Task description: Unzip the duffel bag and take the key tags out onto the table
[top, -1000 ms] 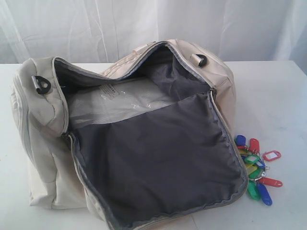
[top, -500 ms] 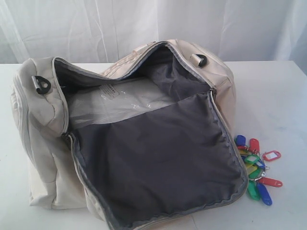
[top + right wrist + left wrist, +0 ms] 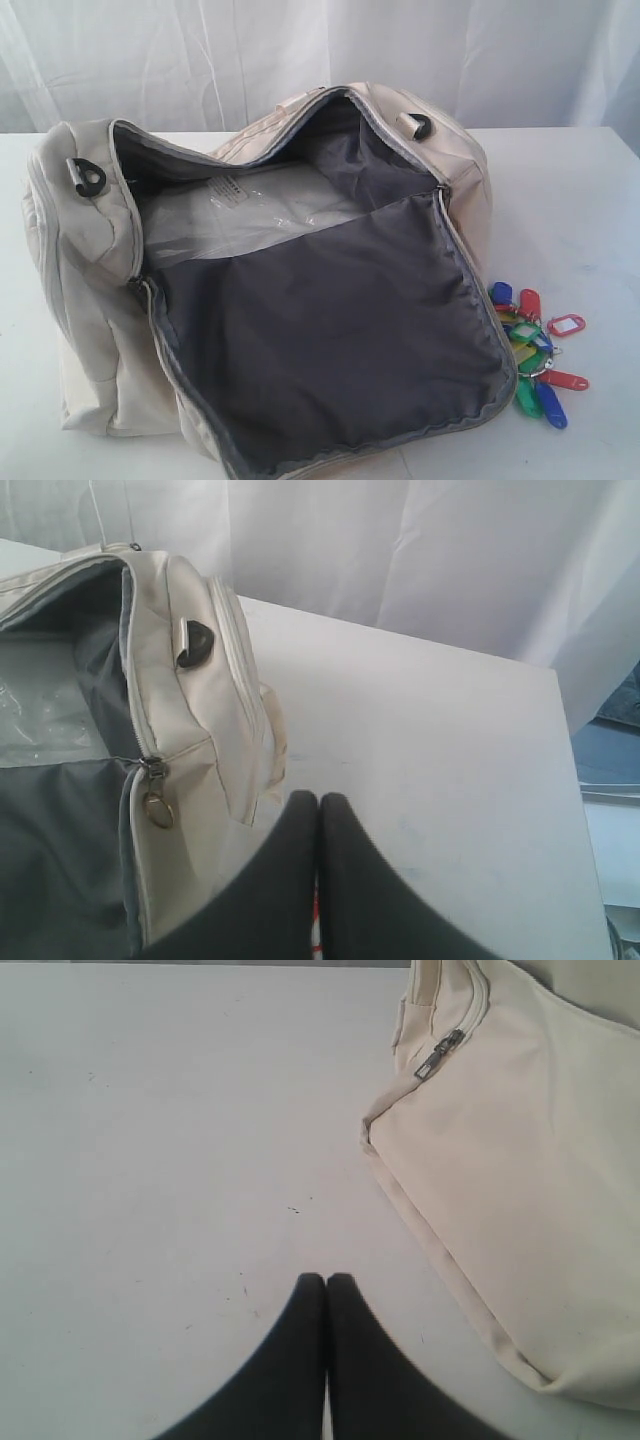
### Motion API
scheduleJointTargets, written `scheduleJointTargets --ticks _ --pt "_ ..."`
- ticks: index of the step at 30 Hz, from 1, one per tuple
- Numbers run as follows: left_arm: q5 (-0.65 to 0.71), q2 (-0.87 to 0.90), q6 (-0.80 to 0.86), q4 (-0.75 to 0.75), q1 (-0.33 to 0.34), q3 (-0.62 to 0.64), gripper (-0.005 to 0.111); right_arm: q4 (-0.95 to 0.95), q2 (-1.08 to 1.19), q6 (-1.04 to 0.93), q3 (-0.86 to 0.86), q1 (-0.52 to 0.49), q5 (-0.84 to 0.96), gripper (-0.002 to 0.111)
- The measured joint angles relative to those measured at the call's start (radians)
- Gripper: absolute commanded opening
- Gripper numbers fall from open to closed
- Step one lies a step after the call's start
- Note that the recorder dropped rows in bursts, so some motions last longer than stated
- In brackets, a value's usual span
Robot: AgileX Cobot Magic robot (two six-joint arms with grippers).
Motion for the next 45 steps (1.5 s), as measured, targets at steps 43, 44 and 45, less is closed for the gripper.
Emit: scheduleJointTargets --ticks 43,44,45 --pt "-0.009 0.0 0.0 0.0 -0.04 0.0 0.0 -0.006 -0.832 0.0 0.83 0.044 -0.251 0.0" --pt "-0.01 0.0 0.0 0.0 -0.04 0.0 0.0 -0.006 -0.834 0.0 0.861 0.044 -0.313 0.0" --pt "-0.01 0.0 0.0 0.0 -0.04 0.0 0.0 -0.006 -0.836 0.0 0.899 0.044 -0.39 0.0"
